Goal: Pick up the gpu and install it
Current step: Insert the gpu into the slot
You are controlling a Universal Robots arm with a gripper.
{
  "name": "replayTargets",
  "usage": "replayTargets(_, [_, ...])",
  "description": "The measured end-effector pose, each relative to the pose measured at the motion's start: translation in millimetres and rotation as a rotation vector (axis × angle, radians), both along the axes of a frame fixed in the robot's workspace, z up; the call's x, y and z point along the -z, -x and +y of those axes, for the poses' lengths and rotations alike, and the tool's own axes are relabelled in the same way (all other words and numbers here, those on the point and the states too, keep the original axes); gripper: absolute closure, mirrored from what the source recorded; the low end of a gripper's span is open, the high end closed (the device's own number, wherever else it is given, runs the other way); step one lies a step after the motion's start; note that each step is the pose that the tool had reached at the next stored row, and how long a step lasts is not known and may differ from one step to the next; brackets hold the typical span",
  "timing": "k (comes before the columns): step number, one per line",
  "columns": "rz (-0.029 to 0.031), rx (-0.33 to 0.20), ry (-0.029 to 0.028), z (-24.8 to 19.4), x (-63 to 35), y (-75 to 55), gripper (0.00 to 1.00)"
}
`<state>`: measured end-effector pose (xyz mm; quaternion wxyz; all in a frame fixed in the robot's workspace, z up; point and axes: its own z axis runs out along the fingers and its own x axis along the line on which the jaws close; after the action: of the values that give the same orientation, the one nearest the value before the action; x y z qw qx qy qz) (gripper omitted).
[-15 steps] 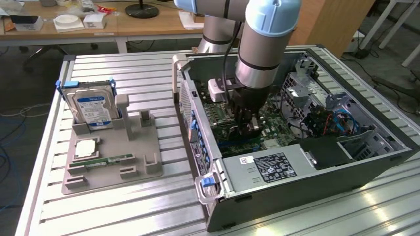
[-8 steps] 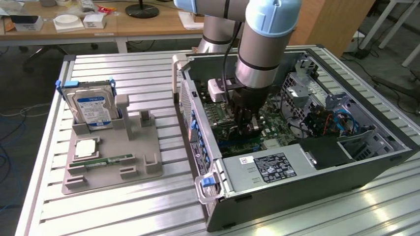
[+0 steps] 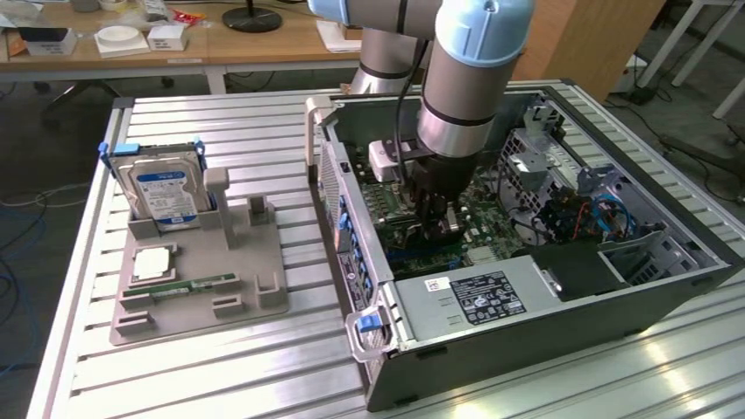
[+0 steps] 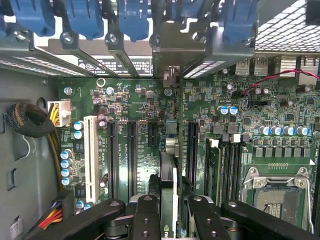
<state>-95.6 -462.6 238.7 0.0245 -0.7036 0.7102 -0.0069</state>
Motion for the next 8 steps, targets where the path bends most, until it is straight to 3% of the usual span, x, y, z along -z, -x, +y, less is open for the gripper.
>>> replayTargets(8, [0.0003, 0.000, 0.0004, -0.1, 1.1, 0.1, 0.74])
